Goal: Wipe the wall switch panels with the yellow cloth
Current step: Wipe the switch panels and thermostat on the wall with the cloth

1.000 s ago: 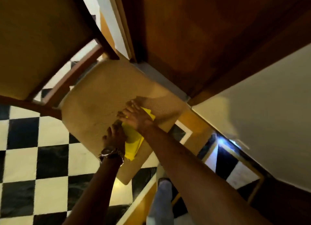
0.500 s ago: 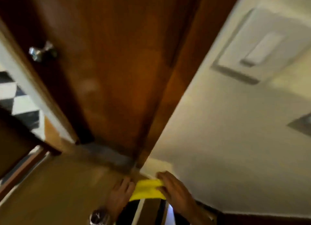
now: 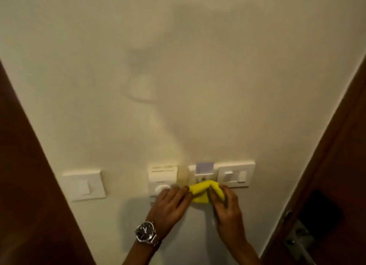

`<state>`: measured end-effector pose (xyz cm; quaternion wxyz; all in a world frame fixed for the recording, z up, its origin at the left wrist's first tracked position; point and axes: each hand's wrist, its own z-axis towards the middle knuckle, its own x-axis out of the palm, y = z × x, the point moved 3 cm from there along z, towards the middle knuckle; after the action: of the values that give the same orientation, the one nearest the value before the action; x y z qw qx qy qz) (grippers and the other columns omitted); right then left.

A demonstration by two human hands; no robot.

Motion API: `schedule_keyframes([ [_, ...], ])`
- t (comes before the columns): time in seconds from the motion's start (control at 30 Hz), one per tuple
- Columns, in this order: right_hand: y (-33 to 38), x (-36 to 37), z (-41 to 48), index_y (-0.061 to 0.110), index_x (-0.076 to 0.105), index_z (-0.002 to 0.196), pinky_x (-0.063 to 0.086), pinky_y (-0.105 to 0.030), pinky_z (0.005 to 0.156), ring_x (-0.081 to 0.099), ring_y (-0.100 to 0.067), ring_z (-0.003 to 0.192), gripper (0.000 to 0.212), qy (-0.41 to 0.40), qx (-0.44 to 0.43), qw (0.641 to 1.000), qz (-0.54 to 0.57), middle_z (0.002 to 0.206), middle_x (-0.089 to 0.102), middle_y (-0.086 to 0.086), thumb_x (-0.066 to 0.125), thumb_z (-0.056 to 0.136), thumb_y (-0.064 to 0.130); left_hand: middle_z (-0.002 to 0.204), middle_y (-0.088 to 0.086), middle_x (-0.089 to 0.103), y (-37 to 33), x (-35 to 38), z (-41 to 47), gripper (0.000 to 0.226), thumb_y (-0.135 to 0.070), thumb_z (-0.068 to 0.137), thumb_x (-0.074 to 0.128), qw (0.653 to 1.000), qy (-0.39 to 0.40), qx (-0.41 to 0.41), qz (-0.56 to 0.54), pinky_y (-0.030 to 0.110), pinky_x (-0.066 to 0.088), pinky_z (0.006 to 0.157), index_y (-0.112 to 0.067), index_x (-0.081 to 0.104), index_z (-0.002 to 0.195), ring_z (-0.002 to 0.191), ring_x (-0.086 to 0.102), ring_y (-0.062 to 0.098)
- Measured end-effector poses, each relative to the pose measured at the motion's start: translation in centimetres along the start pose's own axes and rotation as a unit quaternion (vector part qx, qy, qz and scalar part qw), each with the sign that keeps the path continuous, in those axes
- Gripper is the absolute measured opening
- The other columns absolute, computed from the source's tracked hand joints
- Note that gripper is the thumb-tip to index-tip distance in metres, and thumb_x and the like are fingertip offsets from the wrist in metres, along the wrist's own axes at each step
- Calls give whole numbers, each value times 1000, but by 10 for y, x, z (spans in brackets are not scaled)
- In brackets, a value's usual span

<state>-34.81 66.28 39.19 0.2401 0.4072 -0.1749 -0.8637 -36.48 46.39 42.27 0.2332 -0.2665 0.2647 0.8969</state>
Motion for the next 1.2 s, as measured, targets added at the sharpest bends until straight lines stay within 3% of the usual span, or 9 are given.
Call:
schedule_keyframes([
  [0.1, -3, 30, -6, 6, 56, 138, 36, -56, 110, 49, -50, 132, 51, -10, -56, 991, -118, 147, 49, -20, 27, 107, 34, 113, 10, 77, 6, -13, 40, 32, -19, 104, 52, 999, -20, 23, 28, 41, 45, 85, -13, 82, 96, 93, 71, 32],
  [0.17, -1, 54, -10, 5, 48, 144, 25, -62, 115, 29, -48, 145, 63, -10, -18, 991, -134, 154, 41, -19, 27, 104, 48, 116, 11, 76, 20, -27, 66, 26, -31, 100, 63, 997, -63, 27, 27, 43, 46, 86, -13, 82, 97, 99, 69, 32],
  [0.33, 20, 86, 0, 8, 12, 158, 4, -58, 122, 1, -46, 152, 82, -61, 41, 994, -84, 166, 9, -15, 27, 100, 63, 147, 20, 57, 101, -81, 172, 55, -48, 104, 58, 973, -187, -25, 130, 50, 41, 109, -5, 63, 137, 136, 50, 37],
  [0.47, 0, 111, -4, 12, 2, 160, 10, -58, 121, -1, -42, 153, 83, -134, 16, 988, -75, 168, -1, -12, 26, 100, 64, 165, 19, 33, 141, -79, 202, 77, -63, 105, 45, 960, -195, -80, 186, 60, 26, 125, -7, 43, 158, 155, 28, 40],
  [0.6, -10, 115, -6, 9, 1, 159, 13, -59, 118, -2, -42, 153, 82, -152, -58, 982, -98, 168, -3, -12, 28, 102, 60, 168, 15, 29, 144, -69, 195, 77, -65, 106, 41, 953, -220, -60, 199, 56, 20, 128, -12, 37, 161, 158, 23, 35],
  [0.77, -6, 108, 17, 6, 8, 159, 12, -58, 124, 6, -46, 152, 82, -174, -53, 983, -26, 167, 5, -13, 39, 102, 56, 166, 17, 32, 145, -69, 198, 74, -61, 106, 45, 951, -225, -63, 202, 55, 18, 129, -13, 37, 162, 155, 27, 39],
  [0.9, -30, 113, -2, 10, 3, 160, 22, -59, 114, 1, -36, 154, 77, -145, -135, 976, -93, 168, -2, -9, 33, 105, 54, 165, 17, 35, 146, -68, 197, 73, -60, 106, 46, 949, -225, -71, 210, 56, 21, 127, -12, 39, 161, 154, 30, 40],
  [1.07, -27, 110, 15, 9, 5, 160, 11, -51, 126, 3, -40, 154, 81, -154, -63, 985, -50, 168, 2, -10, 37, 102, 57, 165, 17, 35, 147, -66, 199, 73, -59, 105, 47, 944, -241, -73, 211, 54, 17, 129, -13, 39, 161, 154, 29, 39],
  [1.2, -38, 114, -2, 12, 2, 160, 17, -53, 120, -1, -38, 154, 78, -140, -115, 979, -97, 169, -3, -8, 34, 104, 55, 164, 18, 37, 146, -66, 197, 71, -58, 106, 48, 947, -236, -80, 203, 57, 23, 126, -12, 40, 160, 153, 32, 40],
])
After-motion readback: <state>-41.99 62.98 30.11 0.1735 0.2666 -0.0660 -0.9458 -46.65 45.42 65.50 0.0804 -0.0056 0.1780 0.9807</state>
